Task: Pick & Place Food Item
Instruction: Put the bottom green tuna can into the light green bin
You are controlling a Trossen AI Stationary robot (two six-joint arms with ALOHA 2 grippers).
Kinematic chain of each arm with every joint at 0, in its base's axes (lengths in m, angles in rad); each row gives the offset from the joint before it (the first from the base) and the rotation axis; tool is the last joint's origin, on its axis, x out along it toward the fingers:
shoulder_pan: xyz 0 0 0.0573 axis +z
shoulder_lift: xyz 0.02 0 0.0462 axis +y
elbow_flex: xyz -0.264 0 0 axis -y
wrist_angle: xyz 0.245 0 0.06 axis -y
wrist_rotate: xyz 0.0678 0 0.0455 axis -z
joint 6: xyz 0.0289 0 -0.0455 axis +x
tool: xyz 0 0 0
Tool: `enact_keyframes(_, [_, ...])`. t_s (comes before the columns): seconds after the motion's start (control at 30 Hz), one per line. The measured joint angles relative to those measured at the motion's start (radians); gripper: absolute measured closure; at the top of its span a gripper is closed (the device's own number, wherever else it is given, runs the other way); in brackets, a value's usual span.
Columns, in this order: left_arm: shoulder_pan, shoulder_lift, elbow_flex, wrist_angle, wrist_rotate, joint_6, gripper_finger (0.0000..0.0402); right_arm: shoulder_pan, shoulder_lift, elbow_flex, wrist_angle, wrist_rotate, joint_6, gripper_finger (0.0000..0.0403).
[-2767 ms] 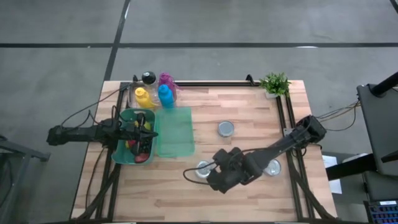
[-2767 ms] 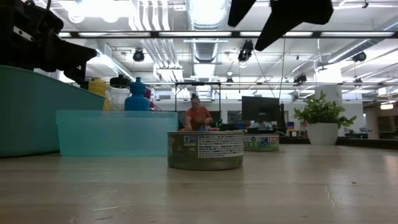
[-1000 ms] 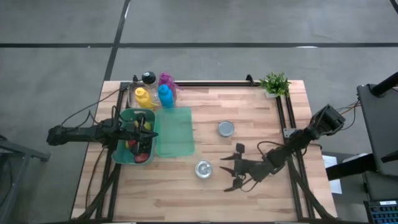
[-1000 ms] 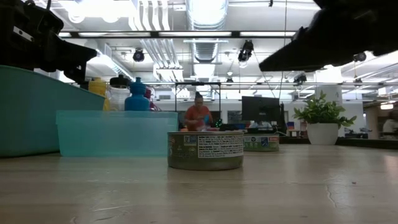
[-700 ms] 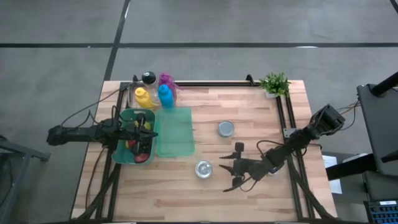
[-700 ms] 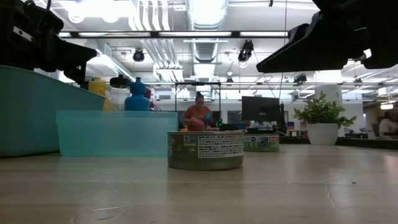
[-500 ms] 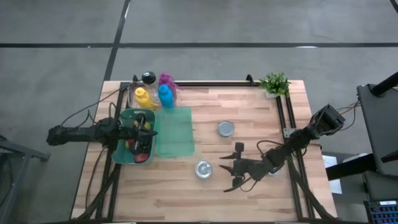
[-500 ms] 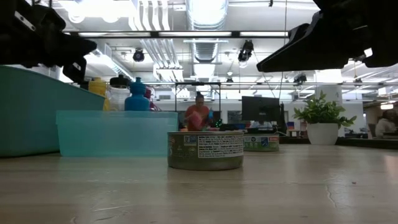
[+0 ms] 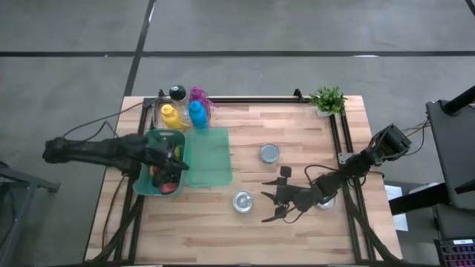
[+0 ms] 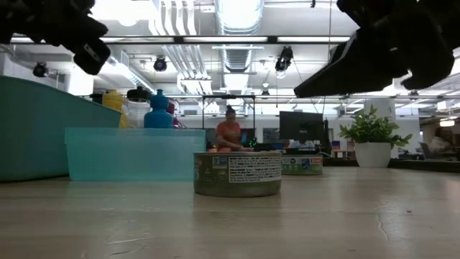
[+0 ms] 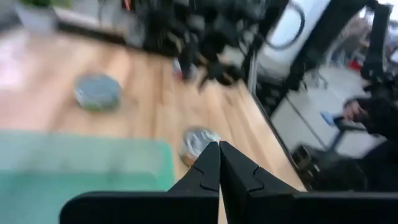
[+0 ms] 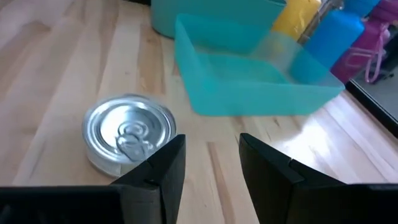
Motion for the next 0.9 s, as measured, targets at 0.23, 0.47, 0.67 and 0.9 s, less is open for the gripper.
enact_keyframes(0.23, [-0.196, 0.335, 0.12, 0.089, -0.086, -0.019, 0.0399, 0.0, 0.0, -0.001, -0.071, -0.001, 0.004, 0.0256])
enact_keyframes(0.47, [-0.398, 0.674, 0.323, 0.13, -0.291, 0.068, 0.0399, 0.0, 0.0, -0.001, -0.081, -0.003, 0.063, 0.0256])
enact_keyframes(0.67, [-0.408, 0.819, 0.416, 0.086, -0.308, 0.0, 0.0399, 0.0, 0.0, -0.001, -0.081, -0.021, 0.065, 0.0256])
enact_keyframes(0.9, [-0.407, 0.969, 0.478, 0.173, -0.308, -0.011, 0.0399, 0.001, 0.002, -0.001, -0.082, -0.155, 0.102, 0.0256])
